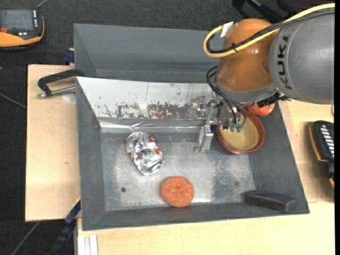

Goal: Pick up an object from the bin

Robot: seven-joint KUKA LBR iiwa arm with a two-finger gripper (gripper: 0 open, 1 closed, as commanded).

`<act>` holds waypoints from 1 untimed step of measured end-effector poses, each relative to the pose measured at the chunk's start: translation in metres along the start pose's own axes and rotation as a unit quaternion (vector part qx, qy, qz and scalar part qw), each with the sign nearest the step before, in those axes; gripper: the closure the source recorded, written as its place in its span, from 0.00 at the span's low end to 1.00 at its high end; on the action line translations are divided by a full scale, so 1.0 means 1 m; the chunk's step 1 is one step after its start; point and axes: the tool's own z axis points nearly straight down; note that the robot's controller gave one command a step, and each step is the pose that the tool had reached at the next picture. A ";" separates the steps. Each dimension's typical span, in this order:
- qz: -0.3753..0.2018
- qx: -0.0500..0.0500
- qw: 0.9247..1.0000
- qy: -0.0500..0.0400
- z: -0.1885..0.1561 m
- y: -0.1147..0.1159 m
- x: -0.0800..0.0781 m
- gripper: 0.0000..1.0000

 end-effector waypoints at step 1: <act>0.018 0.001 1.000 -0.003 0.014 -0.085 -0.010 0.00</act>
Offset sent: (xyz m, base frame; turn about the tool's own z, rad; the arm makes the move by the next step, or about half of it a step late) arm 0.0093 -0.0799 -0.0147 0.0273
